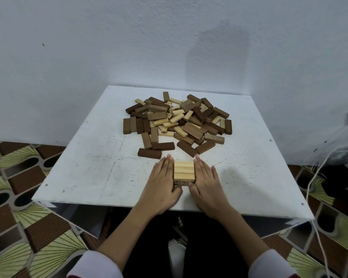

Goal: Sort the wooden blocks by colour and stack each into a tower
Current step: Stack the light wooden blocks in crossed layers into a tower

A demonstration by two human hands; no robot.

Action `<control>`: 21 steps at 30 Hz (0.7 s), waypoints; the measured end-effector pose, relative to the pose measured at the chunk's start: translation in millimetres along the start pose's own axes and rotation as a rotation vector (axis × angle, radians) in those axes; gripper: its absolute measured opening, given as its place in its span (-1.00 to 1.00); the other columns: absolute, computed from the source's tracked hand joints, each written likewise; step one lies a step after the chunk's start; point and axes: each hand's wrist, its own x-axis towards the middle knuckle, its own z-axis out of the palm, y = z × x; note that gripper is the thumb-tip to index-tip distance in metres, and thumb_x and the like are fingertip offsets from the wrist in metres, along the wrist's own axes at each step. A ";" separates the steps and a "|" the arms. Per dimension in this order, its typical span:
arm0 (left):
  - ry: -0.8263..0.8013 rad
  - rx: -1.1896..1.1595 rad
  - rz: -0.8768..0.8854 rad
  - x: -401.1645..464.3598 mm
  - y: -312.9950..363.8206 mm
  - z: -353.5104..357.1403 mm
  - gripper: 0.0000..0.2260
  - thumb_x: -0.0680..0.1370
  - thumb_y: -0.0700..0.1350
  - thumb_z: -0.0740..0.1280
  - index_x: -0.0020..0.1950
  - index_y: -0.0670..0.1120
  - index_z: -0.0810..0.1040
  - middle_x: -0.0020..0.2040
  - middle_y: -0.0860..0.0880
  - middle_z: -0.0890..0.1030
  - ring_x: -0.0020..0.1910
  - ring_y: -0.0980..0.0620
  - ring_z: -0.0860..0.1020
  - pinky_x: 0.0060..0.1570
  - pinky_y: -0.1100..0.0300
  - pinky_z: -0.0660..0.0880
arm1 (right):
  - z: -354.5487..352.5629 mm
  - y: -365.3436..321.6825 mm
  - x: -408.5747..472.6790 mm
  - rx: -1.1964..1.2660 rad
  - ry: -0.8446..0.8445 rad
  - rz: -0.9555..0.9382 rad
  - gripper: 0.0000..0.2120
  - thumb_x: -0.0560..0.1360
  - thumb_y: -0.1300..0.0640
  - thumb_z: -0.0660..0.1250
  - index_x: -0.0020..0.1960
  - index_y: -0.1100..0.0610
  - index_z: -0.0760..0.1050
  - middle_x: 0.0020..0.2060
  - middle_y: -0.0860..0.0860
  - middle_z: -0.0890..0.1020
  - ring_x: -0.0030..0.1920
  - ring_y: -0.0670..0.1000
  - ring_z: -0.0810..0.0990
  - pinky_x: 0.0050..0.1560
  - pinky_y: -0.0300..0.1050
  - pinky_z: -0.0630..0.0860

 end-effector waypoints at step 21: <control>-0.029 -0.107 0.017 -0.9 -3.4 -3.6 -0.28 0.53 0.00 0.16 0.54 -0.12 -0.19 0.56 0.01 -0.16 0.51 0.10 -0.18 0.51 0.09 -0.08 | -0.1 0.3 -1.4 0.087 0.034 -0.024 -0.30 0.47 -0.15 -0.34 0.53 0.16 -0.18 0.54 0.03 -0.08 0.51 -0.06 -0.09 0.44 -0.10 -0.31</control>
